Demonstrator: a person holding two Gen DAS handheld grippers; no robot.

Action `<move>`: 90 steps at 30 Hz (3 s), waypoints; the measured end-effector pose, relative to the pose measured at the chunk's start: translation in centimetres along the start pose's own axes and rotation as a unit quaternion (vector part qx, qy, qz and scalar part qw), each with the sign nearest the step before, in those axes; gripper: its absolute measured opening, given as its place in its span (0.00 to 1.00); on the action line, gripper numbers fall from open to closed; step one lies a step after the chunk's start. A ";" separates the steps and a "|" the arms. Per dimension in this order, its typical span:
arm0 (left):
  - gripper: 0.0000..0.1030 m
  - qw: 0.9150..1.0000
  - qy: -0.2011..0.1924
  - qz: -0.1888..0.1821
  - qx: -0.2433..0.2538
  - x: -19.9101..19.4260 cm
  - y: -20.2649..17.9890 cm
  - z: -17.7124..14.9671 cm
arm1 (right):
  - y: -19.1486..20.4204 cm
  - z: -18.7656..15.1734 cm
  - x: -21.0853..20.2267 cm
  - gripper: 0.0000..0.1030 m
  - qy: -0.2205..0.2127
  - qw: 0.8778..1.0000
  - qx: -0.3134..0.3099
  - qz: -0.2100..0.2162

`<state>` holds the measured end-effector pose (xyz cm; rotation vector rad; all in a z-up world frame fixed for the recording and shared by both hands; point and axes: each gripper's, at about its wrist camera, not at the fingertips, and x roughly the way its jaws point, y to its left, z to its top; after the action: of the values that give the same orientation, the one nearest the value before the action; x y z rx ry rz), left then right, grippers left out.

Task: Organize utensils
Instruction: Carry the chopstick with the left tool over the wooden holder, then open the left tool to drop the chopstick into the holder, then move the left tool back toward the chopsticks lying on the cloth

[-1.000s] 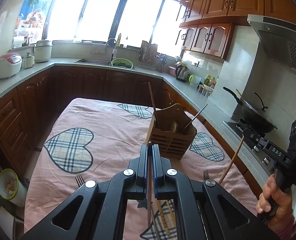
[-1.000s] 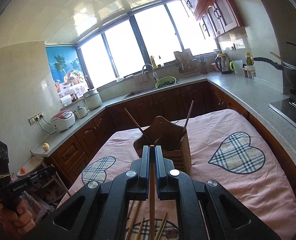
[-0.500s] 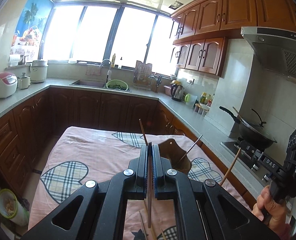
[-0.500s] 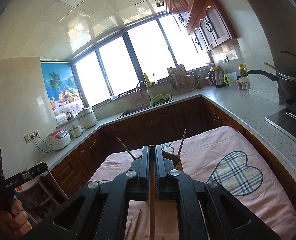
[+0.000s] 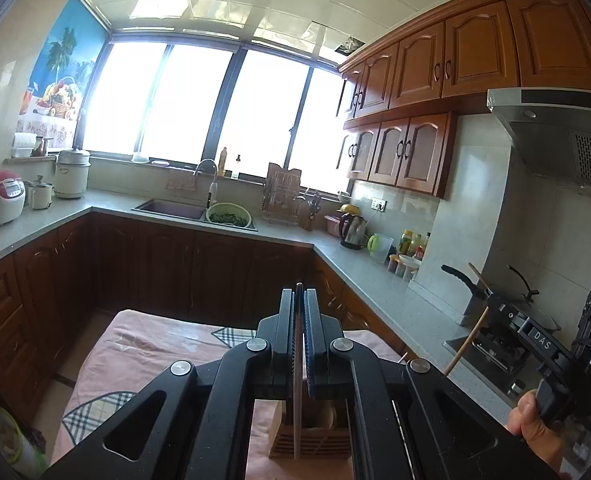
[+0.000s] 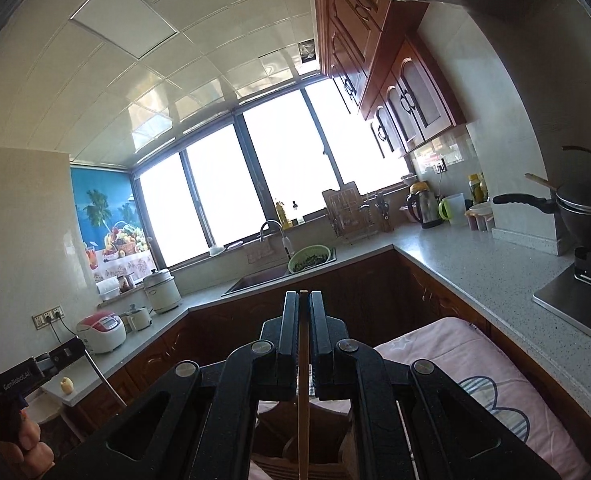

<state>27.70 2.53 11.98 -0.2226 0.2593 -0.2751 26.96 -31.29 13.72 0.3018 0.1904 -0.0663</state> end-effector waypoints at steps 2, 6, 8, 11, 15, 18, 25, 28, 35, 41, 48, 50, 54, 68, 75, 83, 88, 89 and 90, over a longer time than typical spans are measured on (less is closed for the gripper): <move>0.02 1.000 -0.005 0.000 -0.007 1.6 0.2 0.1 | 0.0 0.4 0.9 0.04 -0.006 1.000 -0.003 -0.006; 0.02 1.000 -0.017 -0.003 -0.025 4.7 0.9 -0.1 | -0.4 0.5 2.9 0.04 -0.007 1.000 -0.002 -0.014; 0.02 0.999 -0.025 0.004 -0.028 6.2 1.1 -0.7 | -0.7 0.1 3.9 0.04 -0.007 1.000 -0.003 -0.020; 0.02 0.999 -0.025 0.014 -0.039 8.9 1.4 -2.3 | -1.2 -0.9 5.1 0.04 -0.009 1.000 -0.002 -0.030; 0.02 0.998 -0.014 0.018 -0.066 12.4 1.9 -4.8 | -1.8 -3.2 6.4 0.04 -0.008 0.999 0.001 -0.041; 0.02 0.996 -0.012 0.021 -0.088 14.5 2.4 -6.4 | -2.3 -5.0 7.2 0.04 -0.003 0.999 0.008 -0.048; 0.02 0.994 0.010 0.031 -0.101 18.2 2.4 -8.8 | -3.2 -7.8 8.1 0.04 -0.011 0.998 0.026 -0.061; 0.02 0.994 0.020 0.030 -0.103 18.9 2.4 -9.1 | -3.5 -8.6 8.4 0.04 -0.006 0.998 0.031 -0.063; 0.02 0.992 0.052 0.031 -0.109 20.4 3.0 -8.7 | -3.8 -9.3 9.0 0.04 0.010 0.998 0.022 -0.063; 0.03 0.992 0.058 0.027 -0.104 20.1 3.3 -8.0 | -4.3 -9.1 9.6 0.05 0.027 0.997 0.024 -0.062; 0.03 0.992 0.067 0.025 -0.102 20.3 3.9 -8.0 | -4.5 -9.0 9.8 0.05 0.039 0.997 0.026 -0.064; 0.05 0.992 0.069 0.027 -0.099 20.2 3.9 -7.8 | -4.4 -8.9 9.8 0.10 0.043 0.997 0.027 -0.060; 0.41 0.992 0.063 0.032 -0.104 19.2 4.1 -7.7 | -4.0 -8.5 9.6 0.12 0.045 0.997 0.021 -0.058; 0.77 0.988 0.105 0.070 -0.086 9.1 4.5 -8.5 | -4.2 -7.7 3.1 0.92 0.054 0.998 0.043 -0.013; 0.78 0.984 0.140 0.076 -0.084 2.9 4.0 -9.4 | -2.9 -8.6 -1.5 0.93 0.080 0.996 0.023 0.009; 0.77 0.982 0.160 0.072 -0.077 -2.3 3.0 -9.9 | -2.3 -10.1 -6.3 0.93 0.103 0.995 0.010 0.008; 0.78 0.980 0.171 0.070 -0.075 -4.8 2.5 -10.7 | -2.3 -11.8 -8.5 0.93 0.123 0.992 0.006 0.000; 0.78 0.979 0.174 0.072 -0.075 -5.2 2.5 -11.0 | -2.3 -12.2 -8.9 0.93 0.128 0.992 0.005 -0.001; 0.78 0.978 0.178 0.075 -0.075 -5.4 2.5 -11.2 | -2.4 -12.6 -9.2 0.93 0.133 0.991 0.005 -0.002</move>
<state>20.15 4.41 2.04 -0.3018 0.6501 -0.1445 15.55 -29.44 3.06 0.3192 0.4555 -0.0301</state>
